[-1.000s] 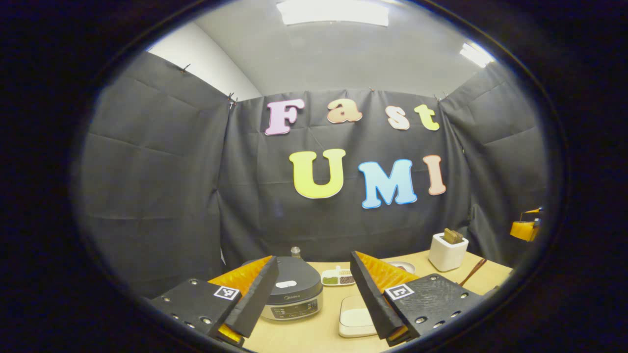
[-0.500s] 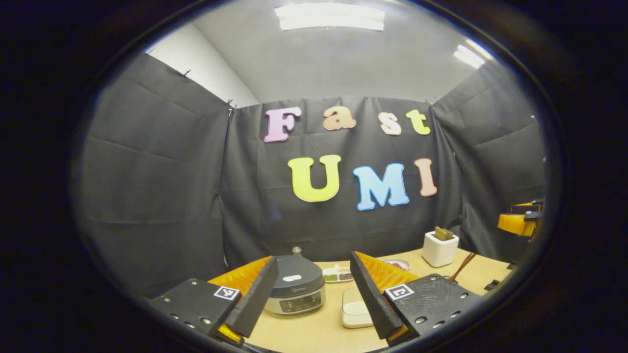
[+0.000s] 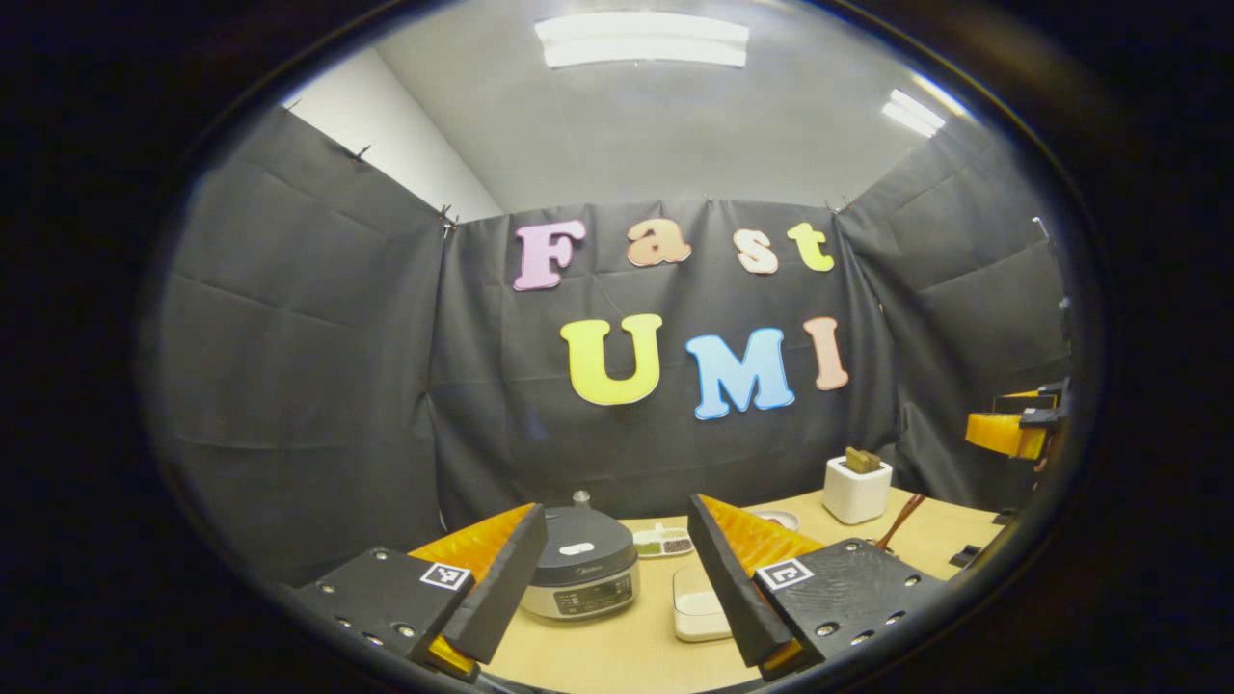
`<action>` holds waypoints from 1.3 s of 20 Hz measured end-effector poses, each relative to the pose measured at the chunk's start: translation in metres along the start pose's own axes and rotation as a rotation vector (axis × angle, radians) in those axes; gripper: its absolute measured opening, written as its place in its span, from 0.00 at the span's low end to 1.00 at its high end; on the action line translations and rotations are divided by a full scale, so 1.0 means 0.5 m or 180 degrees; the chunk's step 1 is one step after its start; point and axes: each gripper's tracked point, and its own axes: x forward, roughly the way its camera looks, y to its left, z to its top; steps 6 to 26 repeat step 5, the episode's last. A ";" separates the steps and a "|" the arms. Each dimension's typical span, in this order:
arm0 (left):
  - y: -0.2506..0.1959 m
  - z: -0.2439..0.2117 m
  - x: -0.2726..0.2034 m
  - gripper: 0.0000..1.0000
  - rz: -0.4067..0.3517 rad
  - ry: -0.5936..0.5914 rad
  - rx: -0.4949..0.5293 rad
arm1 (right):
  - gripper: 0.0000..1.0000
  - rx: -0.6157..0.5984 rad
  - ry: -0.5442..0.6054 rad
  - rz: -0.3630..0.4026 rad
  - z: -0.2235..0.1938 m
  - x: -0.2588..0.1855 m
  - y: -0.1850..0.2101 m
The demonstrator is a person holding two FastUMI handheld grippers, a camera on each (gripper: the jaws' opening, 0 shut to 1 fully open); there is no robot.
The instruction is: Close the left gripper, press the button to open the rice cooker; take a wooden spoon from the chopstick holder with the right hand, scoop a spoonful of rice and pour it into the rice cooker, then put the wooden spoon back into the chopstick holder.
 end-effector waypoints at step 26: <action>0.005 0.006 -0.006 0.89 -0.0014 -0.0026 0.0006 | 0.98 -0.0023 -0.0021 -0.0005 0.005 0.000 0.007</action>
